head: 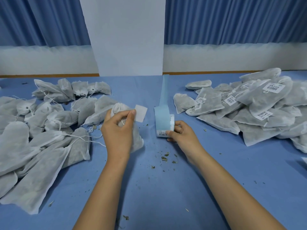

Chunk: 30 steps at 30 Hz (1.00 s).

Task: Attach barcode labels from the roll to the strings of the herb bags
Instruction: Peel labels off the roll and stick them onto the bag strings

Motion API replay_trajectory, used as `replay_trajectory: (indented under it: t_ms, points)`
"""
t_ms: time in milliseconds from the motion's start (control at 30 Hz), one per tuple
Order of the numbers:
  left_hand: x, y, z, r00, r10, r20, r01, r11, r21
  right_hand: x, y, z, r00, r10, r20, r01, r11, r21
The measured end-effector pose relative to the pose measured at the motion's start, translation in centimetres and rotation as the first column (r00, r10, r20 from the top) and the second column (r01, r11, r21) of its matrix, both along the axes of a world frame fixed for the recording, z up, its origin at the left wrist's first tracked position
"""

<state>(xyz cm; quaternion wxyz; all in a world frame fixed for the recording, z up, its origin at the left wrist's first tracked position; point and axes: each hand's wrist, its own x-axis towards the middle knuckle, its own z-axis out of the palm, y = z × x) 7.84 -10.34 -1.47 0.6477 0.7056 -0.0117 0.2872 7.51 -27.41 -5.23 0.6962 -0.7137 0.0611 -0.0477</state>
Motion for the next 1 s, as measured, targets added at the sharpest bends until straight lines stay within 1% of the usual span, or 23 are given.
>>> replay_trajectory:
  t_ms: [67,167,267,400,433,500,533,567,633,700,800,900,1000]
  points:
    - [-0.1,0.0,0.0,1.0,-0.023,-0.006,0.023,1.0,0.002,-0.1,0.0,0.1,1.0,-0.025,0.008,0.025,0.999,-0.023]
    - [-0.1,-0.2,0.0,0.998,-0.057,-0.017,0.057,0.998,0.021,-0.3,0.0,0.2,0.995,-0.096,0.019,0.098,0.986,-0.137]
    - [-0.1,-0.4,0.0,0.998,-0.068,-0.002,0.068,0.995,0.073,-0.7,0.1,0.6,0.989,-0.143,0.035,0.147,0.967,-0.209]
    - [0.0,-0.5,-0.1,0.997,-0.076,-0.01,0.076,0.994,0.072,-1.1,0.0,0.9,0.977,-0.194,0.089,0.213,0.926,-0.312]
    - [0.0,-0.5,-0.1,0.997,-0.079,-0.012,0.08,0.994,0.071,-1.3,0.0,0.9,0.97,-0.212,0.122,0.242,0.902,-0.357]
    - [-0.1,-0.7,-0.1,0.994,-0.105,-0.003,0.105,0.992,0.064,-1.8,0.2,1.2,0.936,-0.23,0.267,0.324,0.859,-0.396]
    - [-0.2,-0.8,-0.1,0.992,-0.129,0.01,0.128,0.989,0.068,-2.1,0.4,1.4,0.911,-0.215,0.352,0.346,0.863,-0.368]
    - [-0.3,-0.8,-0.1,0.987,-0.159,0.026,0.156,0.984,0.085,-2.3,0.5,1.7,0.889,-0.181,0.421,0.332,0.888,-0.319]
    - [-0.5,-1.0,0.0,0.974,-0.221,0.058,0.209,0.964,0.162,-2.7,0.8,2.2,0.869,-0.09,0.487,0.219,0.951,-0.216]
    - [-0.7,-1.2,0.0,0.961,-0.264,0.081,0.238,0.941,0.24,-2.8,1.1,2.5,0.867,-0.04,0.496,0.14,0.976,-0.167]
    - [-0.8,-1.3,0.0,0.946,-0.311,0.091,0.274,0.918,0.287,-2.9,1.1,2.7,0.863,-0.036,0.504,0.114,0.986,-0.125]
    - [-0.8,-1.2,0.1,0.944,-0.326,0.052,0.301,0.914,0.271,-2.9,0.6,2.9,0.858,-0.037,0.513,0.107,0.988,-0.107]
    - [-1.2,-1.2,0.6,0.922,-0.387,-0.025,0.382,0.897,0.224,-3.2,0.3,3.2,0.844,-0.032,0.536,0.096,0.991,-0.093]
